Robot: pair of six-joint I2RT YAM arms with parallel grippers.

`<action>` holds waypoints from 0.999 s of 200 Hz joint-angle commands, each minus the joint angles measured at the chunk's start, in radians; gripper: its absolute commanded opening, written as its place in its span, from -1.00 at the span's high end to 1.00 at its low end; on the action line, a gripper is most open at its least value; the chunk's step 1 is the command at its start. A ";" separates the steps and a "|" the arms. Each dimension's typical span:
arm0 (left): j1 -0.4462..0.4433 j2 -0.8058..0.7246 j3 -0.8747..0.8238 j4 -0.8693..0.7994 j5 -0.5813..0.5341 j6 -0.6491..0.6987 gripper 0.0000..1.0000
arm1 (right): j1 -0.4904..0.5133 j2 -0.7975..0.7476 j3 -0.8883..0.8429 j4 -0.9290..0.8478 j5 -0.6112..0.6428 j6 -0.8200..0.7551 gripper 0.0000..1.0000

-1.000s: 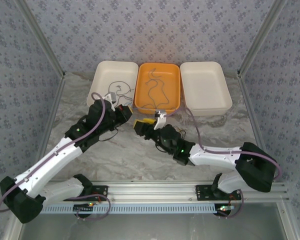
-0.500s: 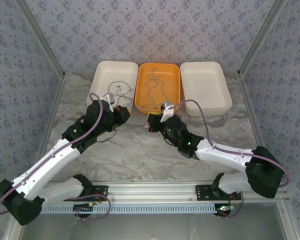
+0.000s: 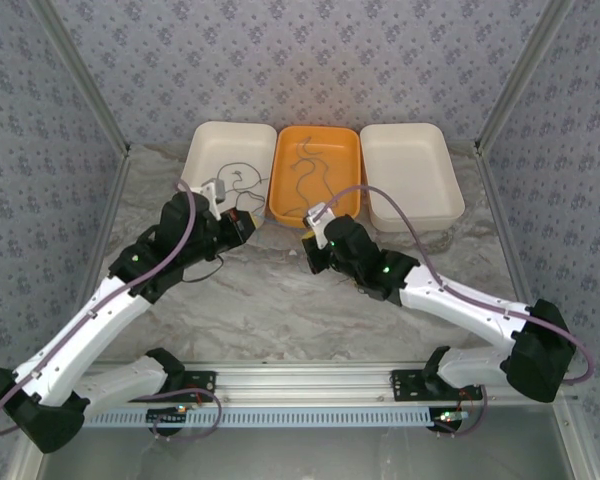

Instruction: Untangle the cables

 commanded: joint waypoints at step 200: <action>-0.045 -0.022 -0.231 -0.243 -0.201 -0.021 1.00 | 0.077 0.434 0.126 -0.121 0.385 -0.600 1.00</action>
